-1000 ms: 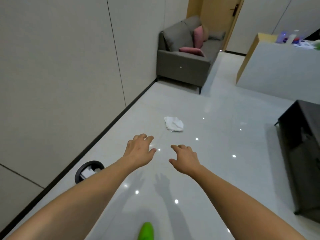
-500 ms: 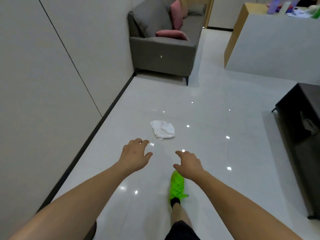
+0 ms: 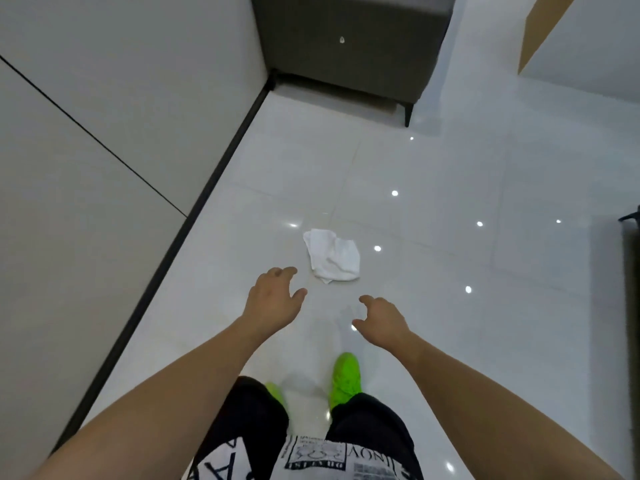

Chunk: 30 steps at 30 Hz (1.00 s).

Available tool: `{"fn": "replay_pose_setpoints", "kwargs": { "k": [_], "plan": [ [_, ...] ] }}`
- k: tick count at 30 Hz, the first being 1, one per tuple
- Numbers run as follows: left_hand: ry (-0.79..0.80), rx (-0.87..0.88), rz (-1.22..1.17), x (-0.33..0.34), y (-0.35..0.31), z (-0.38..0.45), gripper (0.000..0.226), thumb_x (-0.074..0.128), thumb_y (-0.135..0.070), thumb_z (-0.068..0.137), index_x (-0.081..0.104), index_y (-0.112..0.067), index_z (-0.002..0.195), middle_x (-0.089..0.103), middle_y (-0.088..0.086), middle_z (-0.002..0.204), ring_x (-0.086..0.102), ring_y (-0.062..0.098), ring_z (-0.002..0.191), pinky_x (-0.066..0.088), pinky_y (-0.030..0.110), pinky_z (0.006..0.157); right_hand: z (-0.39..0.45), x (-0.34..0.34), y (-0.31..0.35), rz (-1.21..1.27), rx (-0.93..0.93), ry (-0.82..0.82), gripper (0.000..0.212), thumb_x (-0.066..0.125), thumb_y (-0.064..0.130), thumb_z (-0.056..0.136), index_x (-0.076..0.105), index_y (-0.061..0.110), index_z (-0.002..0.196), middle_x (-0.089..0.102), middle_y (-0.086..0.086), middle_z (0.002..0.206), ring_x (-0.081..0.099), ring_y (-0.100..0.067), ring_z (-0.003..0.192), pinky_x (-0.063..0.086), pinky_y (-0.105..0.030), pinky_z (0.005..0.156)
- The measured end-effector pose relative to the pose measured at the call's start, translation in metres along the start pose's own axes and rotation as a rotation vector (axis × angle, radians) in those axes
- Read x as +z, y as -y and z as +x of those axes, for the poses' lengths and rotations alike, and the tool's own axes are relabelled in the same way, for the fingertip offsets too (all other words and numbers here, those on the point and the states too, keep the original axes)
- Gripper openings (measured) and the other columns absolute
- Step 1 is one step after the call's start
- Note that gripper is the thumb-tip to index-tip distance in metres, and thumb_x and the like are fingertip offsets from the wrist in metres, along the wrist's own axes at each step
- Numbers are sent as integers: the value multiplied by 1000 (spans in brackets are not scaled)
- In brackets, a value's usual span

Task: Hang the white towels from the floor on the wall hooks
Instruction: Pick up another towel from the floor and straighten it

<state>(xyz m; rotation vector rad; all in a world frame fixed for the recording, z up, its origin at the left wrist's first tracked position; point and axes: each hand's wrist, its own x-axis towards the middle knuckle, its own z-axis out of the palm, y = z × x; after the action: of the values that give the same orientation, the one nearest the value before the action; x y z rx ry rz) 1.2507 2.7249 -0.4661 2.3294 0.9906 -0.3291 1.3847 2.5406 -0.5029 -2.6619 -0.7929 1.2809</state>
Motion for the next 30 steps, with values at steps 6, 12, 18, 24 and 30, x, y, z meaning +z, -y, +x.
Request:
{"fn": "replay_pose_setpoints", "kwargs": {
  "k": [6, 12, 18, 24, 30],
  "plan": [
    [144, -48, -66, 11, 20, 118, 55, 59, -41, 91, 48, -17, 140, 51, 13, 137, 46, 28, 127, 39, 38, 104, 96, -20, 21, 49, 97, 105, 67, 61, 40, 89, 37, 18, 148, 51, -10, 138, 48, -28, 128, 43, -39, 103],
    [270, -14, 14, 17, 53, 267, 56, 55, -41, 93, 44, -17, 143, 48, 14, 140, 44, 32, 128, 35, 36, 103, 197, -20, 39, 174, 266, 146, 68, 66, 35, 87, 40, 17, 147, 52, -8, 139, 48, -25, 128, 44, -34, 101],
    [284, -26, 39, 86, 82, 395, 51, 57, -39, 92, 50, -17, 137, 52, 12, 135, 49, 31, 123, 38, 35, 99, 353, 9, 25, 211, 222, 159, 67, 66, 35, 86, 42, 16, 145, 52, -10, 140, 47, -26, 130, 40, -32, 100],
    [343, -174, -16, 231, 129, 495, 50, 61, -40, 90, 53, -18, 134, 57, 11, 128, 53, 27, 119, 39, 34, 100, 528, 77, -21, 248, 174, 111, 65, 65, 35, 88, 41, 16, 145, 57, -9, 131, 53, -26, 122, 43, -31, 89],
    [286, -209, -37, 348, 172, 582, 56, 60, -37, 90, 48, -10, 138, 55, 14, 135, 49, 29, 125, 37, 34, 102, 647, 154, -49, 255, 141, 16, 64, 63, 41, 88, 41, 17, 143, 56, -9, 127, 54, -28, 116, 48, -40, 94]
  ]
}}
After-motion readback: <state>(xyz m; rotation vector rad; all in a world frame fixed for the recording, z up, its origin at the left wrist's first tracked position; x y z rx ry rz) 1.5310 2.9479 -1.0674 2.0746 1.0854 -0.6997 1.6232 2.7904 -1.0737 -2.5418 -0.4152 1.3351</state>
